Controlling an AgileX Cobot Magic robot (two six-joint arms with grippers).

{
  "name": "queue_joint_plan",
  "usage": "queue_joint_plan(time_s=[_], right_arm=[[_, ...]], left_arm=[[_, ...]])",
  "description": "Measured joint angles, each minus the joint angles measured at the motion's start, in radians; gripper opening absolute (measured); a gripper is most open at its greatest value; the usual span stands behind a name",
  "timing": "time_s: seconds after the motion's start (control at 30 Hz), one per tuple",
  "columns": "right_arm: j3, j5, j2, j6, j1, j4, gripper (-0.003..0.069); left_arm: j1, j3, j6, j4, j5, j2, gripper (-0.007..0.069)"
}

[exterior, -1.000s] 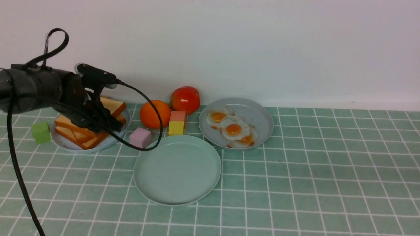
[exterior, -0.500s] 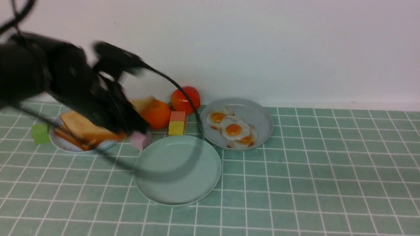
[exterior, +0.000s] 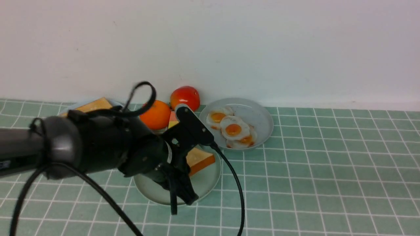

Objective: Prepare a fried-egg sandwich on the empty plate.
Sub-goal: Use the left arm to put a slice of bread into the empty plate in the middle, then use the right arm to grab a fried egg

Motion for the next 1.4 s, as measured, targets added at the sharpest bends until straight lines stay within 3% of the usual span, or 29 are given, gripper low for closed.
queue_joint_plan(time_s=[0.13,0.23,0.37,0.43,0.5,0.6,0.63,0.73,0.9,1.07,1.23,1.4], right_arm=[[0.0,-0.001,0.015,0.013,0.0,-0.004,0.0146],[0.0,-0.024,0.064,0.014,0.0,-0.006,0.0262],[0.0,-0.081,0.15,0.006,0.0,0.009,0.0335],[0.0,-0.143,0.233,-0.02,0.0,0.036,0.0341],[-0.001,-0.225,0.342,-0.061,0.0,0.084,0.0323],[-0.001,-0.298,0.498,-0.173,0.0,0.192,0.0285],[-0.006,-0.321,0.551,-0.223,0.0,0.234,0.0272],[-0.056,-0.341,0.723,-0.353,0.0,0.36,0.0256],[-0.257,-0.312,1.029,-0.435,0.036,0.419,0.0252],[-0.54,-0.265,1.304,-0.435,0.068,0.304,0.0252],[-0.795,-0.225,1.515,-0.412,0.07,0.167,0.0272],[-1.07,-0.197,1.741,-0.387,0.076,0.123,0.0336]], left_arm=[[0.0,0.0,-0.016,0.0,0.0,0.025,0.0274],[0.0,0.0,-0.061,-0.001,0.008,0.012,0.0456],[-0.009,-0.004,-0.163,-0.016,0.052,-0.07,0.0559],[-0.012,-0.013,-0.27,-0.039,0.085,-0.177,0.0541],[-0.012,-0.017,-0.388,-0.049,0.136,-0.325,0.0449],[-0.012,0.011,-0.483,-0.055,0.202,-0.519,0.0262],[-0.012,0.053,-0.497,-0.059,0.227,-0.614,0.0159],[-0.012,0.166,-0.514,-0.069,0.253,-0.811,-0.0001],[-0.012,0.338,-0.52,-0.07,0.243,-1.176,-0.0013],[-0.012,0.468,-0.546,-0.035,0.245,-1.432,-0.0013],[-0.012,0.525,-0.579,-0.053,0.259,-1.465,-0.0013],[-0.012,0.53,-0.588,-0.103,0.244,-1.446,-0.0013]])
